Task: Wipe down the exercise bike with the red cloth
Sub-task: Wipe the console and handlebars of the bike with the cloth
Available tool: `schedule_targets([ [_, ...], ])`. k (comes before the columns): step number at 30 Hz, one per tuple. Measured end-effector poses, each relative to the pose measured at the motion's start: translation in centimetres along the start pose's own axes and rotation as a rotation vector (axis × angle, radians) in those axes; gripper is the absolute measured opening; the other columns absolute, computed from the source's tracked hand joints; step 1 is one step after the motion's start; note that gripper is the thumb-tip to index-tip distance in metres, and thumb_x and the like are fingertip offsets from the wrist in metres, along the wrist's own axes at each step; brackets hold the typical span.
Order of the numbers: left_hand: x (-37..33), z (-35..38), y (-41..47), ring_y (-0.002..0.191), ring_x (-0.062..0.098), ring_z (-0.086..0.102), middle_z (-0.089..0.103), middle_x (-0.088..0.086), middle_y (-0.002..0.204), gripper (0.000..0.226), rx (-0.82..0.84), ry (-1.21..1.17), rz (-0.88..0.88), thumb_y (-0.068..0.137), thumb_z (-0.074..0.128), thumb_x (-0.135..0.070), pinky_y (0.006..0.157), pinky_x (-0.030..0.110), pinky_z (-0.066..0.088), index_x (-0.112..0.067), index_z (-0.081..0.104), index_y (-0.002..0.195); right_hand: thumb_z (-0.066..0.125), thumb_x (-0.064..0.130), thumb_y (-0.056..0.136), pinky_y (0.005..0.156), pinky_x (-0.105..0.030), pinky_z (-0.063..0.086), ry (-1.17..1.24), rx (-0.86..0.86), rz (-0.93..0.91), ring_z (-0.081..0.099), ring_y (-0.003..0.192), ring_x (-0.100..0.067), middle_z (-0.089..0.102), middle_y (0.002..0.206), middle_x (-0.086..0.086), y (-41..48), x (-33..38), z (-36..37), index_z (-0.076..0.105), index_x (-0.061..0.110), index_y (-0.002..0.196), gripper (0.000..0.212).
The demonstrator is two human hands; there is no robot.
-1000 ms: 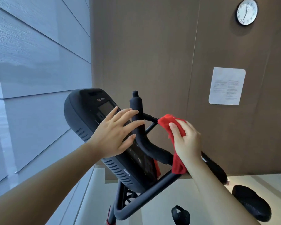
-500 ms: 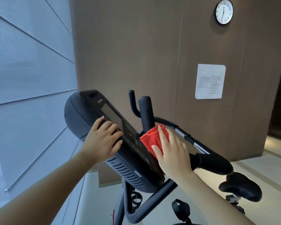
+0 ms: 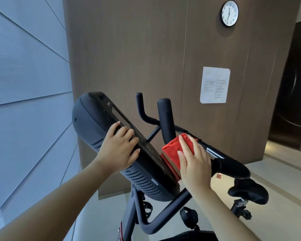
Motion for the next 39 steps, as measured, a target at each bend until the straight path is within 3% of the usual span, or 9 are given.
schedule_targets([
  [4, -0.1, -0.2, 0.0, 0.091, 0.026, 0.057, 0.059, 0.001, 0.087, 0.044, -0.032, 0.006, 0.01, 0.086, 0.036, -0.046, 0.107, 0.048, 0.022, -0.018, 0.07, 0.089, 0.032, 0.042, 0.095, 0.072, -0.034, 0.052, -0.015, 0.003, -0.053, 0.064, 0.09, -0.026, 0.067, 0.103, -0.005, 1.5, -0.2, 0.0, 0.063, 0.014, 0.119, 0.048],
  [10, -0.1, -0.1, 0.1, 0.087, 0.025, 0.057, 0.058, 0.0, 0.083, 0.042, -0.076, -0.005, -0.01, 0.088, 0.037, -0.044, 0.107, 0.048, 0.023, -0.018, 0.07, 0.085, 0.023, 0.048, 0.098, 0.072, -0.03, 0.051, -0.017, -0.035, -0.066, 0.065, 0.087, -0.022, 0.068, 0.1, -0.003, 2.3, 0.7, 0.5, 0.063, 0.013, 0.116, 0.057],
  [15, -0.3, -0.1, 0.0, 0.088, 0.026, 0.057, 0.057, 0.001, 0.084, 0.039, -0.099, -0.015, 0.008, 0.087, 0.039, -0.042, 0.108, 0.048, 0.023, -0.017, 0.07, 0.086, 0.035, 0.045, 0.093, 0.065, -0.029, 0.049, -0.071, 0.013, -0.06, 0.064, 0.081, -0.025, 0.065, 0.093, -0.003, 0.5, -3.7, 0.0, 0.064, 0.013, 0.113, 0.048],
  [20, -0.3, -0.1, 0.0, 0.088, 0.026, 0.057, 0.057, 0.001, 0.083, 0.036, -0.113, -0.012, -0.003, 0.087, 0.042, -0.041, 0.108, 0.048, 0.022, -0.017, 0.069, 0.084, 0.033, 0.039, 0.095, 0.069, -0.034, 0.049, 0.023, -0.047, -0.019, 0.062, 0.081, -0.028, 0.066, 0.092, -0.005, 1.0, -3.9, -0.6, 0.067, 0.011, 0.102, 0.045],
  [23, -0.3, 0.0, 0.1, 0.09, 0.026, 0.056, 0.057, 0.001, 0.085, 0.035, -0.114, -0.01, -0.013, 0.087, 0.042, -0.041, 0.108, 0.049, 0.022, -0.018, 0.069, 0.085, 0.035, 0.037, 0.098, 0.075, -0.036, 0.05, 0.1, -0.097, -0.087, 0.063, 0.086, -0.024, 0.068, 0.096, -0.003, 1.7, -1.7, -0.7, 0.067, 0.012, 0.105, 0.042],
  [28, -0.3, 0.6, 0.1, 0.094, 0.025, 0.055, 0.058, 0.001, 0.089, 0.036, -0.099, 0.011, -0.019, 0.088, 0.04, -0.041, 0.109, 0.049, 0.021, -0.02, 0.069, 0.089, 0.033, 0.046, 0.096, 0.082, -0.043, 0.053, 0.047, 0.033, -0.201, 0.061, 0.099, -0.028, 0.063, 0.112, -0.008, 0.2, -4.1, 0.1, 0.059, 0.017, 0.121, 0.047],
  [32, -0.3, 0.4, 0.1, 0.093, 0.026, 0.056, 0.059, 0.001, 0.09, 0.037, -0.101, 0.013, -0.038, 0.089, 0.039, -0.041, 0.109, 0.049, 0.02, -0.02, 0.069, 0.091, 0.039, 0.056, 0.091, 0.085, -0.035, 0.048, 0.028, 0.138, -0.306, 0.056, 0.107, -0.025, 0.055, 0.124, -0.007, -0.8, -6.5, 0.5, 0.045, 0.027, 0.134, 0.052],
  [34, -0.4, 0.2, 0.1, 0.093, 0.026, 0.056, 0.059, 0.001, 0.09, 0.038, -0.102, 0.006, -0.051, 0.09, 0.038, -0.04, 0.109, 0.049, 0.02, -0.02, 0.069, 0.092, 0.046, 0.057, 0.087, 0.082, -0.029, 0.047, 0.036, 0.164, -0.342, 0.057, 0.105, -0.023, 0.056, 0.121, -0.006, -0.7, -6.7, 0.6, 0.046, 0.028, 0.134, 0.055],
  [39, -0.5, -0.2, 0.1, 0.095, 0.027, 0.056, 0.06, 0.003, 0.092, 0.04, -0.058, 0.014, -0.081, 0.09, 0.035, -0.04, 0.108, 0.05, 0.021, -0.02, 0.069, 0.094, 0.056, 0.048, 0.083, 0.082, -0.034, 0.053, 0.254, 0.158, -0.333, 0.061, 0.098, -0.024, 0.062, 0.109, -0.008, -0.2, -6.9, -0.1, 0.062, 0.015, 0.121, 0.05],
])
Point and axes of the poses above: each hand's wrist, its own y-axis towards the middle knuckle, its own z-axis out of the palm, x = y × z, the point moved 10 cm from there along y, towards the middle knuckle
